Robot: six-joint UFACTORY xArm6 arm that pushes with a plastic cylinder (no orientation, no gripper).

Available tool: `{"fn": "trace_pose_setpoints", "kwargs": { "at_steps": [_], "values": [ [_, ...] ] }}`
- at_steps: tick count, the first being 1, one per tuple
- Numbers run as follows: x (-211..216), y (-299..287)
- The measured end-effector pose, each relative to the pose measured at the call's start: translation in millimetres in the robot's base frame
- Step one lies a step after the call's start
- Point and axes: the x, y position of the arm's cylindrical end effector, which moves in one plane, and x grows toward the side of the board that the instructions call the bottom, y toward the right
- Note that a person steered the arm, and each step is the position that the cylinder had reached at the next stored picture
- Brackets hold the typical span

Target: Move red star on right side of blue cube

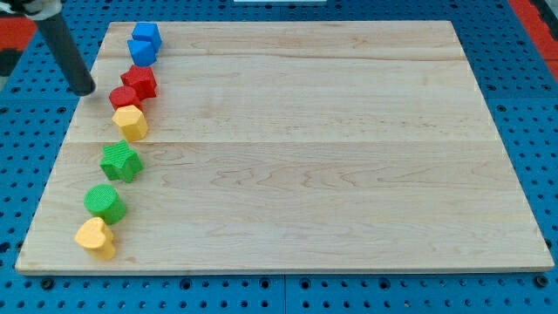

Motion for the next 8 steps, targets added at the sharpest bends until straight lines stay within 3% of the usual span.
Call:
{"fn": "trace_pose_setpoints", "kwargs": {
  "at_steps": [5, 7, 8],
  "values": [
    [-38.4, 171.7],
    [-81.1, 187.6],
    [-46.7, 195.7]
  ]
}}
